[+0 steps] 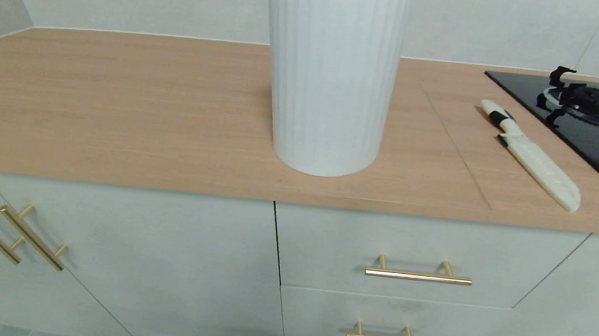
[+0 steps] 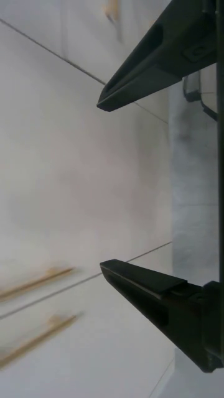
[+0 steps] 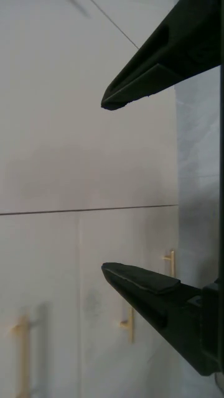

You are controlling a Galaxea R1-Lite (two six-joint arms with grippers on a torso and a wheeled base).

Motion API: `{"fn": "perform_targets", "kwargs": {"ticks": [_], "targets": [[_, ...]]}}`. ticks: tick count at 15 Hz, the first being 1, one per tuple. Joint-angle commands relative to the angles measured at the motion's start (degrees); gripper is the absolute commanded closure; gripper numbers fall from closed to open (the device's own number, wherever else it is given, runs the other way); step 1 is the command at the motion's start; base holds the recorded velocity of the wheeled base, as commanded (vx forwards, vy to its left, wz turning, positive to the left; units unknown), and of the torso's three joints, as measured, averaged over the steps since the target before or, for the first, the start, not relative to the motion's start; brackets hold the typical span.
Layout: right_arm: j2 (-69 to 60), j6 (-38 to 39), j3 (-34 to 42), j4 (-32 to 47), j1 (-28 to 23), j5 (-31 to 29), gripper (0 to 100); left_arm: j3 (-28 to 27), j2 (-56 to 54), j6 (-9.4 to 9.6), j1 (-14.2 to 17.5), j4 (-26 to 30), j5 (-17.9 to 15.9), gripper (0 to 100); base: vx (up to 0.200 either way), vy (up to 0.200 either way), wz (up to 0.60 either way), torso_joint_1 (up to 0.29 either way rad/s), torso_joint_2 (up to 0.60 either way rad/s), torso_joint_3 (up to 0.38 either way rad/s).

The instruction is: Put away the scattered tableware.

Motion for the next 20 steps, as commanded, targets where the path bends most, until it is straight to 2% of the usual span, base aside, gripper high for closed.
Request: {"fn": "perform_targets", "kwargs": {"ticks": [1,3,20], "targets": [[0.09,-0.02,0.00,-0.01,0.00,0.00,0,0.02,0.09,0.00,0.02,0.00,0.01,0,0.000,0.000,0.00,0.032,-0.53,-0.261],[0.09,-0.02,0.00,-0.01,0.00,0.00,0,0.02,0.00,0.00,0.02,0.00,0.01,0,0.000,0.000,0.00,0.073,-0.50,-0.259],[0.09,-0.02,0.00,-0.01,0.09,0.00,0,0.02,0.09,0.00,0.02,0.00,0.01,0,0.000,0.000,0.00,0.265,-0.51,-0.268]]}}
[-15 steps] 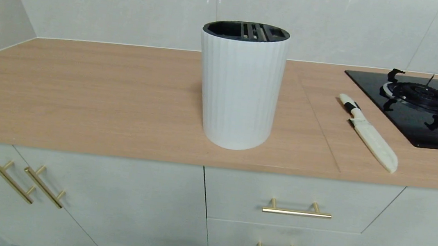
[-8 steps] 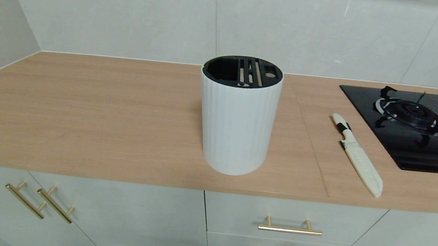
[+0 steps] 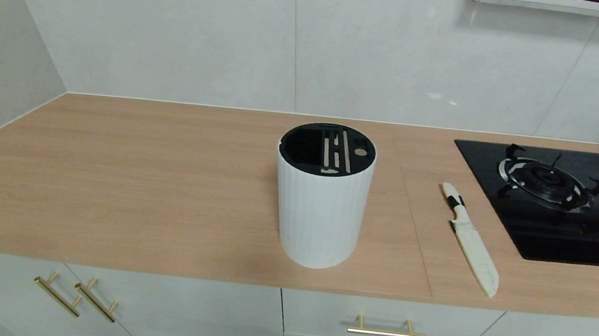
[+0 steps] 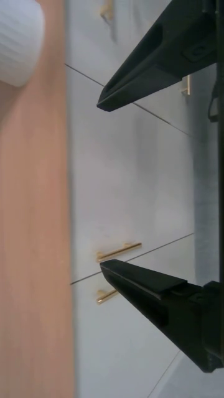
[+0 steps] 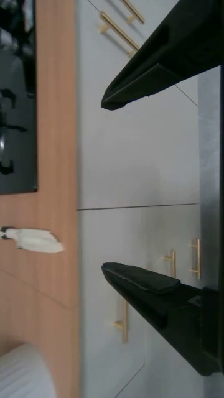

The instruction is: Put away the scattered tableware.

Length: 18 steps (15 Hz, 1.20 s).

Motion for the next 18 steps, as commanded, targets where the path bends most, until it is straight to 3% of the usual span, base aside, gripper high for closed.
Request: {"fn": "perform_targets", "kwargs": {"ticks": [1,12,18], "targets": [[0.09,-0.04,0.00,-0.01,0.09,-0.02,0,-0.04,0.00,0.00,0.02,0.00,0.01,0,0.000,0.000,0.00,0.276,-0.55,-0.286],[0.09,0.04,0.00,-0.01,0.00,-0.02,0,-0.04,0.00,0.00,0.02,0.00,0.01,0,0.000,0.000,0.00,0.248,-0.50,-0.257],[0.09,-0.04,0.00,-0.01,0.09,-0.02,0,-0.04,0.00,0.00,0.02,0.00,0.01,0,0.000,0.000,0.00,0.037,-0.07,-0.033]]}}
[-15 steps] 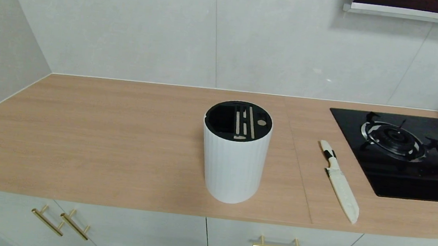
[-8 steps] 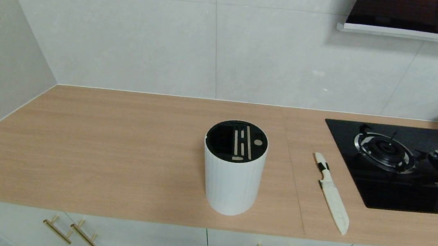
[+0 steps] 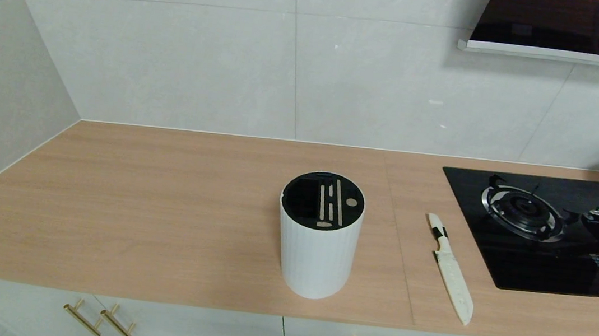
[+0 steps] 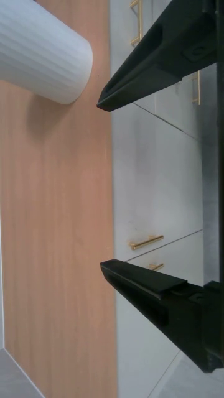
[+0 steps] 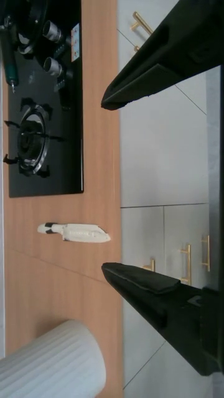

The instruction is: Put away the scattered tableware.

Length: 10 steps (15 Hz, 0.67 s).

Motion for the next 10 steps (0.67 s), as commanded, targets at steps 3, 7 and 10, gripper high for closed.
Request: {"fn": "perform_targets", "kwargs": {"ticks": [3,7,10], "targets": [[0.09,-0.32,0.00,-0.01,0.09,0.07,0,0.07,0.00,0.02,0.02,-0.02,-0.01,0,0.000,0.000,0.00,0.000,0.00,0.000],[0.88,-0.85,-3.34,-0.28,0.26,1.12,0,-0.01,0.00,0.02,0.02,-0.02,-0.01,0,0.000,0.000,0.00,0.000,0.00,0.000],[15.29,-0.94,-10.28,0.34,3.25,4.02,0,-0.01,0.00,0.02,0.02,-0.02,-0.01,0,0.000,0.000,0.00,0.000,0.00,0.000]]}}
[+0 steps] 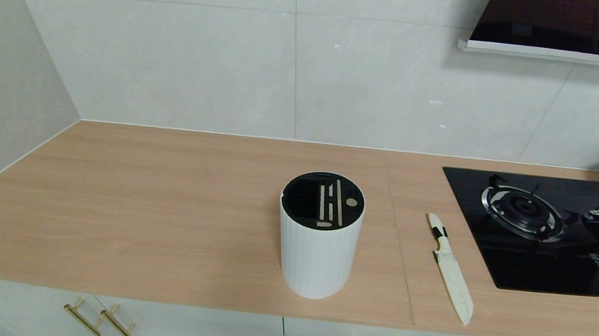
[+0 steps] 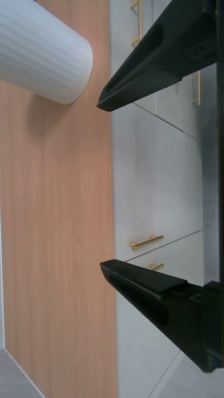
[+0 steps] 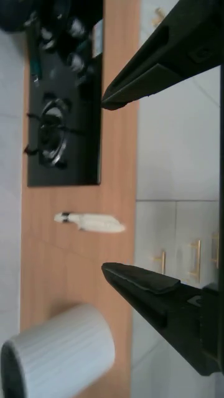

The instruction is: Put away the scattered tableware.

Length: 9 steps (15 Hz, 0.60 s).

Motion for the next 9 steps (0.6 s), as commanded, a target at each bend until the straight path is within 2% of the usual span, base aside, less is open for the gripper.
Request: {"fn": "perform_targets", "kwargs": {"ticks": [1,2,6,9], "targets": [[18.02,-0.19,-4.87,-0.18,2.86,1.42,0,-0.04,0.00,0.00,0.02,0.00,0.01,0,0.000,0.000,0.00,0.000,0.00,0.000],[22.59,-0.19,-5.84,-0.36,3.04,1.50,0,0.05,0.09,0.00,0.02,0.00,0.01,0,0.000,0.000,0.00,0.000,0.00,0.000],[54.58,-0.10,-14.36,-3.43,5.15,2.30,0,-0.04,0.00,0.00,0.02,0.00,0.01,0,0.000,0.000,0.00,0.000,0.00,0.000],[74.88,0.07,-18.58,-17.06,7.78,1.94,0,-0.04,0.00,0.00,0.02,0.00,0.01,0,0.000,0.000,0.00,0.000,0.00,0.000]]}}
